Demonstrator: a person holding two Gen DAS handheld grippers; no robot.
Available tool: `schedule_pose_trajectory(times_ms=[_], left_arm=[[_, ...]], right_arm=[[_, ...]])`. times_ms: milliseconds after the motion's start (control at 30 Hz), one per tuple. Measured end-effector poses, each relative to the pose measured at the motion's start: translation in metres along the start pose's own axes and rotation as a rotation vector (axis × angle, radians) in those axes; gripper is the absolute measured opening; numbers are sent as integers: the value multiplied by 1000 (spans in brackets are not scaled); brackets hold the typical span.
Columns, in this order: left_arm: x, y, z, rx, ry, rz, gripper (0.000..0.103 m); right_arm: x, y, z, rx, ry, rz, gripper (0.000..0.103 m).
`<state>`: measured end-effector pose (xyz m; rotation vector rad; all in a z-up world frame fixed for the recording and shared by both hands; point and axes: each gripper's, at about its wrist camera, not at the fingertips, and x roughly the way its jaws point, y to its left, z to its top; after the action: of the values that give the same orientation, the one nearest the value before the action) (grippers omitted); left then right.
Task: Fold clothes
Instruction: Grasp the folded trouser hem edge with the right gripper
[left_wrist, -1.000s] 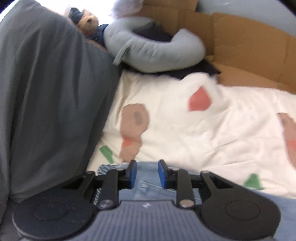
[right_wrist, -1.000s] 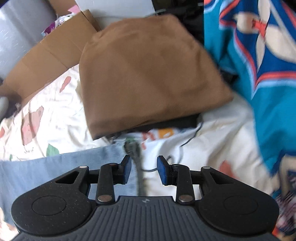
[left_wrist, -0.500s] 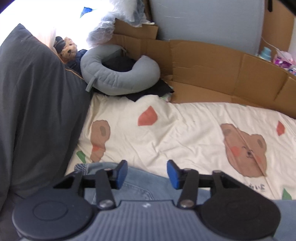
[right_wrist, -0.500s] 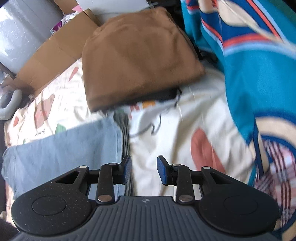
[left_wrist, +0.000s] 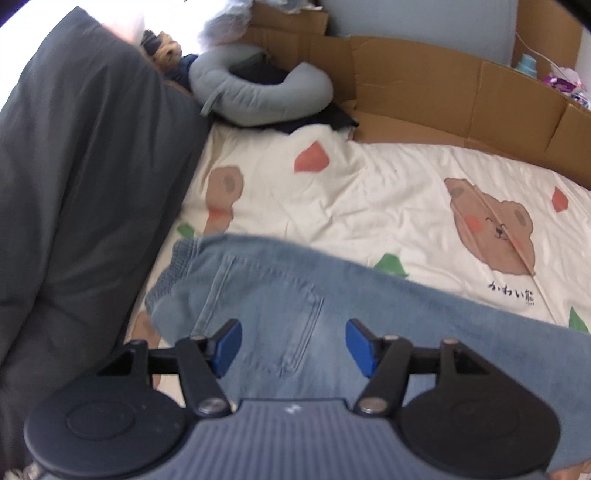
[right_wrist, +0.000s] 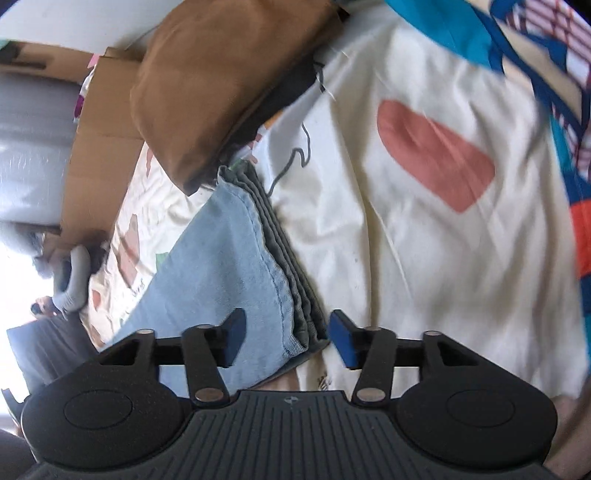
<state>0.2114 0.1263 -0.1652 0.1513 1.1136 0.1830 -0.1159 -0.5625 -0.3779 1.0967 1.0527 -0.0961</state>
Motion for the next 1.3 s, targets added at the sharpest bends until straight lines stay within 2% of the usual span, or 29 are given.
schedule_pose_trajectory(times_ms=[67,233,367,500,567,700,867,1067,1300], left_arm=[[1,4,-9,-20,13,0,65],[14,9,-34,-80,61,-6,66],[26,3,-52,-67,112,-14,66],[32,-1,-56,-59,135,-31,66],[33,-4,-56,-50,134,-34,66],[36,-7,-55,-36,138,-42,66],[39,-7,-55,-25,150,-34,66],[41,-10,-59,-22,158,-36,66],[42,-15,-62,0,170,-40,66]], right_arm=[[5,-4,-3,36,4,19,66],[24,-8,-14,91,38,61,69],[45,-19,-21,173,64,99,69],[62,-38,-26,284,88,133,70],[68,-43,-27,290,89,135,69],[70,-48,-25,328,43,197,69],[63,-47,-17,325,29,267,70],[57,-35,-7,281,56,341,70],[74,-33,-2,291,132,344,70]])
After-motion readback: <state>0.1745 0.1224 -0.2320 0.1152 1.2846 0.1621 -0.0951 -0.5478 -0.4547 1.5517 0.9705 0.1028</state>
